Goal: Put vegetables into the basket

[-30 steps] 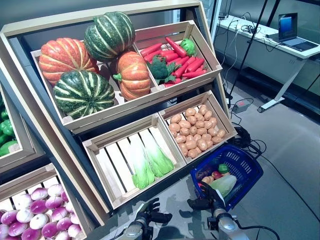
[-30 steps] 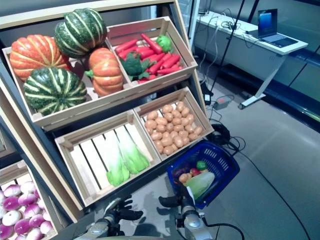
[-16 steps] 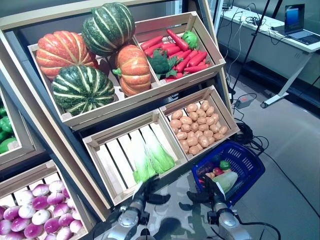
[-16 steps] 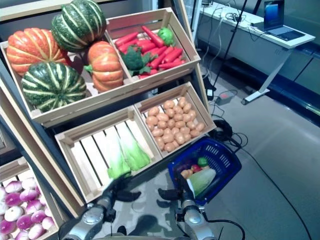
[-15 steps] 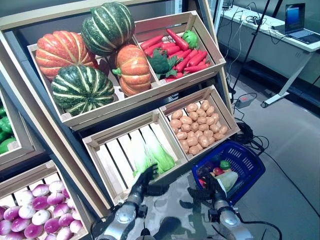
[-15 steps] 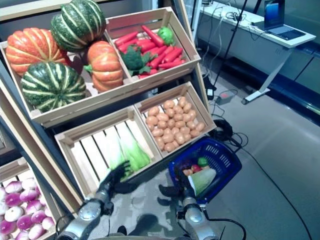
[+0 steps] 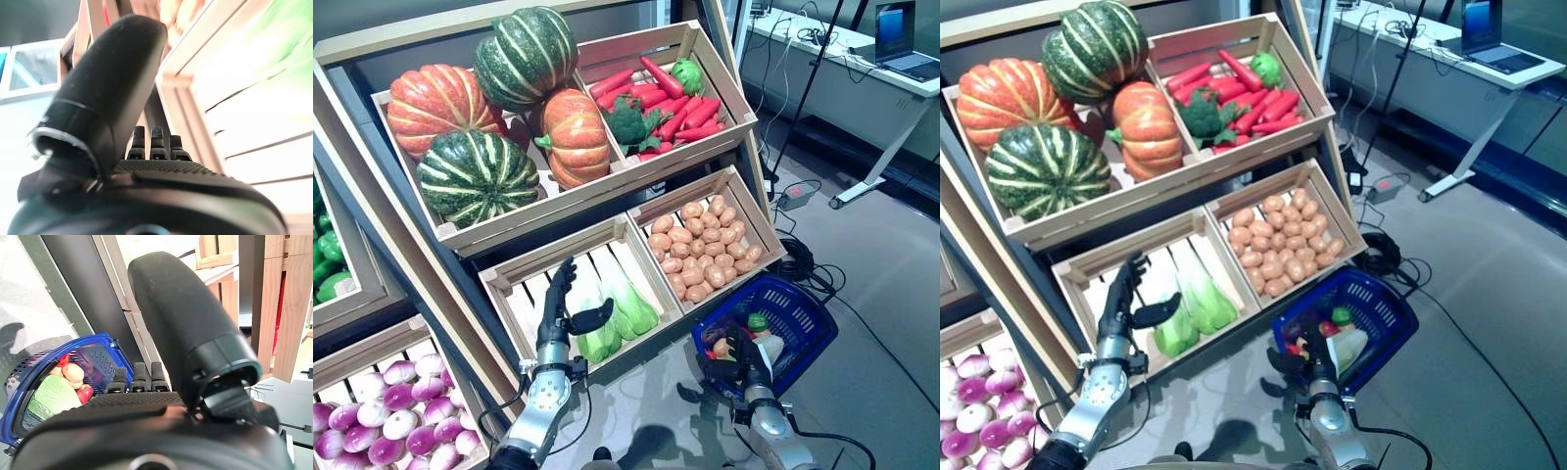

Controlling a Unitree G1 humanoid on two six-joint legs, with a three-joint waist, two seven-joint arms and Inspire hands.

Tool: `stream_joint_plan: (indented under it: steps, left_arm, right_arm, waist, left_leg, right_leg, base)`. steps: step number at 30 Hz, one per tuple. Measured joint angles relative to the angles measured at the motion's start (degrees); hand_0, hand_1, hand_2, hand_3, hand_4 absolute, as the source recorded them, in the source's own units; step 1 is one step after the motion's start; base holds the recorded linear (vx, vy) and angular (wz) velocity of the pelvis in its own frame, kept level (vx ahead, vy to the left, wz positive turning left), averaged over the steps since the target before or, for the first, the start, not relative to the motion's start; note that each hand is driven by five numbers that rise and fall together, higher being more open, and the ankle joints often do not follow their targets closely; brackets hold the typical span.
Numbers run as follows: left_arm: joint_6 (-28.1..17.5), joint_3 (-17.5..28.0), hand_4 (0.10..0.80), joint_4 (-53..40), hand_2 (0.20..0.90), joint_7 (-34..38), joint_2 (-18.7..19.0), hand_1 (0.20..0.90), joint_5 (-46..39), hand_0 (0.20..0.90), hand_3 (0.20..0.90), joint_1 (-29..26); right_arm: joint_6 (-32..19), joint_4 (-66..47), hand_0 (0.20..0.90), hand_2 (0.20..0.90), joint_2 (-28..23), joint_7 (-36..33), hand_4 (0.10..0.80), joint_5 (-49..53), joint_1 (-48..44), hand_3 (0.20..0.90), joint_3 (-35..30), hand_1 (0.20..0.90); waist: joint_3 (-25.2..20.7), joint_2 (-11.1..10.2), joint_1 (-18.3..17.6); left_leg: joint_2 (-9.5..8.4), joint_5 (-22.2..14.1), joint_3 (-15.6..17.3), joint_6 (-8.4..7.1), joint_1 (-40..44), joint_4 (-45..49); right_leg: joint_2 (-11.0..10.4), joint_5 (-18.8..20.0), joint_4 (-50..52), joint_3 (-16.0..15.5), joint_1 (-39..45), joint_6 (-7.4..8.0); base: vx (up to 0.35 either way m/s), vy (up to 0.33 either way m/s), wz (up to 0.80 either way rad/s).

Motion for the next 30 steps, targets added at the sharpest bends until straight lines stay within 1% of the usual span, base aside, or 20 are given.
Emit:
stream_joint_plan:
  steps: [1, 2, 3, 4, 5, 6, 7, 8, 9, 11, 12, 14, 16, 18, 20, 22, 23, 24, 26, 30]
  left_arm:
    - [-0.04, -0.27, 0.8, 2.79, 0.9, 2.94, -0.52, 0.9, 0.08, 0.9, 0.9, -4.35]
    - [-0.04, -0.62, 0.8, 5.43, 0.9, 5.57, -0.78, 0.9, 0.29, 0.9, 0.9, -9.76]
    - [-0.03, -0.59, 0.8, 6.23, 0.9, 6.46, -0.84, 0.9, 0.36, 0.9, 0.9, -11.65]
    - [-0.16, -0.51, 0.8, 7.83, 0.9, 8.12, -1.12, 0.9, 0.46, 0.9, 0.9, -14.84]
    - [-0.94, -0.5, 0.8, 9.89, 0.9, 10.32, -0.42, 0.9, 0.45, 0.9, 0.9, -18.95]
    - [-0.95, -0.45, 0.8, 10.84, 0.9, 10.91, 0.0, 0.9, 0.44, 0.9, 0.9, -21.22]
    - [-0.95, -0.08, 0.8, 12.3, 0.9, 11.63, 0.49, 0.9, 0.35, 0.9, 0.9, -24.81]
    - [-0.94, 0.12, 0.8, 12.41, 0.9, 12.01, 0.69, 0.9, 0.29, 0.9, 0.9, -26.0]
    - [-0.94, 0.33, 0.8, 12.39, 0.9, 13.15, 1.03, 0.9, 0.31, 0.9, 0.9, -28.47]
    - [-0.93, 0.75, 0.8, 12.82, 0.9, 14.53, 1.14, 0.9, 0.38, 0.9, 0.9, -30.43]
    - [-0.92, 0.77, 0.8, 13.33, 0.9, 14.9, 1.15, 0.9, 0.37, 0.9, 0.9, -31.02]
    - [-0.89, 2.19, 0.8, 14.38, 0.9, 15.49, 1.13, 0.9, -0.07, 0.9, 0.9, -31.5]
    - [-0.82, 4.7, 0.8, 14.95, 0.9, 16.07, 1.12, 0.9, -1.58, 0.9, 0.9, -31.77]
    - [-0.82, 6.05, 0.8, 15.13, 0.9, 16.71, 1.19, 0.9, -3.0, 0.9, 0.9, -32.36]
    - [-0.81, 7.51, 0.8, 15.31, 0.9, 18.26, 1.77, 0.9, -4.93, 0.9, 0.9, -33.85]
    - [-0.78, 7.44, 0.8, 15.57, 0.9, 19.57, 2.87, 0.9, -5.35, 0.9, 0.9, -35.1]
    - [-0.58, 7.47, 0.8, 16.55, 0.9, 20.41, 3.32, 0.9, -5.59, 0.9, 0.9, -36.86]
    - [-0.38, 7.34, 0.8, 17.39, 0.9, 21.48, 3.78, 0.9, -5.89, 0.9, 0.9, -38.17]
    - [-0.27, 7.38, 0.8, 17.42, 0.9, 22.66, 4.36, 0.9, -6.03, 0.9, 0.9, -39.06]
    - [0.25, 7.12, 0.8, 17.46, 0.9, 24.98, 4.57, 0.9, -7.61, 0.9, 0.9, -42.31]
  right_arm:
    - [-0.19, 0.0, 0.9, 0.9, -0.95, 0.01, 0.8, 0.16, -1.86, 0.9, 0.27, 0.9]
    - [-0.29, 0.22, 0.9, 0.9, -2.73, 0.01, 0.8, 1.51, -5.12, 0.9, 1.34, 0.9]
    - [-0.28, 0.58, 0.9, 0.9, -3.33, 0.02, 0.8, 1.83, -6.65, 0.9, 1.77, 0.9]
    - [-0.29, 1.29, 0.9, 0.9, -3.69, 0.01, 0.8, 2.13, -9.04, 0.9, 1.96, 0.9]
    - [-0.31, 1.65, 0.9, 0.9, -4.25, 0.02, 0.8, 2.49, -12.74, 0.9, 2.85, 0.9]
    - [-0.34, 1.65, 0.9, 0.9, -4.41, 0.02, 0.8, 2.63, -14.51, 0.9, 2.99, 0.9]
    - [-0.35, 1.62, 0.9, 0.9, -4.52, 0.03, 0.8, 4.16, -17.42, 0.9, 3.01, 0.9]
    - [-0.35, 1.46, 0.9, 0.9, -4.51, 0.03, 0.8, 4.18, -18.39, 0.9, 2.99, 0.9]
    - [-0.35, -0.11, 0.9, 0.9, -4.92, 0.03, 0.8, 4.27, -19.65, 0.9, 3.13, 0.9]
    - [-0.35, -2.3, 0.9, 0.9, -5.34, 0.03, 0.8, 4.35, -20.26, 0.9, 3.19, 0.9]
    - [-0.35, -2.84, 0.9, 0.9, -5.49, 0.03, 0.8, 4.41, -20.31, 0.9, 3.18, 0.9]
    - [-0.34, -3.54, 0.9, 0.9, -5.66, 0.03, 0.8, 4.75, -20.56, 0.9, 3.36, 0.9]
    - [-0.32, -4.39, 0.9, 0.9, -6.42, 0.03, 0.8, 6.16, -20.63, 0.9, 3.34, 0.9]
    - [-0.3, -4.68, 0.9, 0.9, -6.99, 0.03, 0.8, 6.17, -21.0, 0.9, 3.36, 0.9]
    - [0.07, -4.7, 0.9, 0.9, -8.01, 0.03, 0.8, 6.19, -22.74, 0.9, 3.34, 0.9]
    - [0.48, -5.01, 0.9, 0.9, -8.56, 0.01, 0.8, 6.34, -24.03, 0.9, 3.32, 0.9]
    - [1.05, -5.08, 0.9, 0.9, -9.17, 0.0, 0.8, 6.47, -24.97, 0.9, 3.15, 0.9]
    - [1.35, -5.08, 0.9, 0.9, -9.43, -0.03, 0.8, 6.83, -25.76, 0.9, 3.07, 0.9]
    - [1.5, -5.14, 0.9, 0.9, -9.59, -0.19, 0.8, 6.94, -26.54, 0.9, 3.07, 0.9]
    - [2.45, -5.39, 0.9, 0.9, -10.43, -1.07, 0.8, 8.66, -27.03, 0.9, 3.0, 0.9]
  waist:
    - [1.35, 0.41, -0.19]
    - [4.36, 1.02, -0.42]
    - [5.55, 1.19, -0.32]
    - [7.99, 1.12, -1.09]
    - [10.49, 0.33, -1.47]
    - [12.06, 0.0, -1.72]
    - [14.65, -0.64, -2.29]
    - [15.6, -1.08, -2.41]
    - [17.56, -1.84, -2.59]
    - [18.51, -2.35, -3.08]
    - [18.73, -2.54, -3.14]
    - [19.13, -2.97, -3.21]
    - [19.15, -3.0, -3.42]
    - [19.17, -3.05, -3.6]
    - [19.16, -3.13, -3.36]
    - [19.17, -3.16, -3.67]
    - [19.17, -3.17, -3.94]
    - [19.18, -3.2, -4.46]
    - [19.18, -3.2, -4.87]
    - [19.18, -3.2, -5.06]
  left_leg:
    - [-0.09, -0.56, -0.18, 0.49, -4.14, 3.61]
    - [-0.17, -0.74, -0.33, 0.85, -8.29, 6.6]
    - [-0.19, -0.75, -0.33, 1.0, -9.4, 7.41]
    - [-0.42, -0.56, -0.27, 1.41, -12.04, 9.43]
    - [-0.74, -1.29, -0.09, 1.7, -16.13, 13.49]
    - [-0.76, -1.92, -0.03, 2.1, -17.78, 14.88]
    - [-0.79, -2.56, 0.06, 2.3, -21.42, 18.31]
    - [-0.76, -3.34, 0.04, 2.7, -23.12, 20.16]
    - [-0.59, -4.81, -0.36, 2.77, -27.37, 25.09]
    - [-0.32, -6.8, -1.36, 2.95, -33.1, 31.04]
    - [-0.28, -7.42, -1.67, 2.96, -34.59, 32.94]
    - [0.63, -9.57, -1.87, 2.89, -38.23, 38.32]
    - [1.33, -10.88, -2.61, 2.61, -41.84, 42.85]
    - [1.55, -11.14, -3.07, 2.35, -43.84, 44.65]
    - [2.3, -11.46, -3.37, 2.09, -46.97, 46.9]
    - [2.44, -11.52, -4.05, 1.83, -49.02, 48.05]
    - [2.52, -11.56, -4.75, 1.68, -50.55, 48.91]
    - [2.87, -11.53, -4.79, 1.61, -51.51, 49.39]
    - [3.15, -11.54, -4.85, 1.5, -52.53, 49.77]
    - [3.34, -11.8, -5.51, 1.06, -54.87, 50.22]
  right_leg:
    - [-1.18, -1.51, 4.97, 0.2, -4.55, -0.28]
    - [-2.07, -2.18, 9.22, 1.18, -9.04, -0.6]
    - [-2.3, -2.25, 10.44, 1.57, -10.55, -0.67]
    - [-2.95, -2.45, 13.25, 2.34, -13.93, -0.79]
    - [-4.43, -4.16, 18.74, 3.6, -18.83, -1.29]
    - [-4.74, -4.76, 20.92, 4.4, -21.06, -1.65]
    - [-5.45, -5.38, 24.85, 5.52, -25.15, -2.12]
    - [-5.81, -5.83, 26.75, 6.09, -27.04, -2.22]
    - [-6.4, -7.04, 31.39, 7.59, -31.62, -2.56]
    - [-7.21, -8.76, 36.81, 8.47, -37.04, -2.98]
    - [-7.35, -9.32, 38.7, 9.08, -38.68, -3.22]
    - [-7.64, -11.13, 43.75, 10.62, -42.7, -3.49]
    - [-7.64, -12.71, 48.37, 11.3, -46.46, -4.28]
    - [-7.61, -13.5, 50.57, 11.66, -48.5, -4.57]
    - [-7.38, -14.45, 53.68, 12.41, -52.42, -4.99]
    - [-7.08, -14.58, 54.82, 12.5, -54.45, -5.28]
    - [-6.94, -14.77, 55.81, 12.48, -55.87, -5.59]
    - [-6.52, -14.78, 56.33, 12.57, -56.99, -5.73]
    - [-6.25, -14.74, 56.6, 12.79, -58.17, -5.88]
    - [-5.45, -14.8, 57.03, 12.98, -60.75, -6.3]
  base:
    - [-0.409, 0.1, 0.02]
    - [-0.479, 0.097, 0.0]
    - [-0.396, 0.07, -0.05]
    - [-0.317, 0.049, -0.12]
    - [-0.232, 0.07, -0.1]
    - [-0.187, 0.063, -0.13]
    - [-0.174, 0.068, -0.09]
    - [-0.151, 0.052, -0.11]
    - [-0.122, 0.071, -0.07]
    - [-0.051, 0.074, -0.01]
    - [-0.009, 0.076, -0.05]
    - [-0.022, 0.082, -0.12]
    - [-0.059, 0.099, -0.03]
    - [-0.026, 0.058, 0.04]
    - [-0.019, 0.081, -0.06]
    - [-0.007, 0.062, -0.04]
    - [0.008, 0.094, -0.02]
    - [0.015, 0.095, -0.02]
    - [0.01, 0.072, -0.11]
    - [-0.006, 0.073, -0.08]
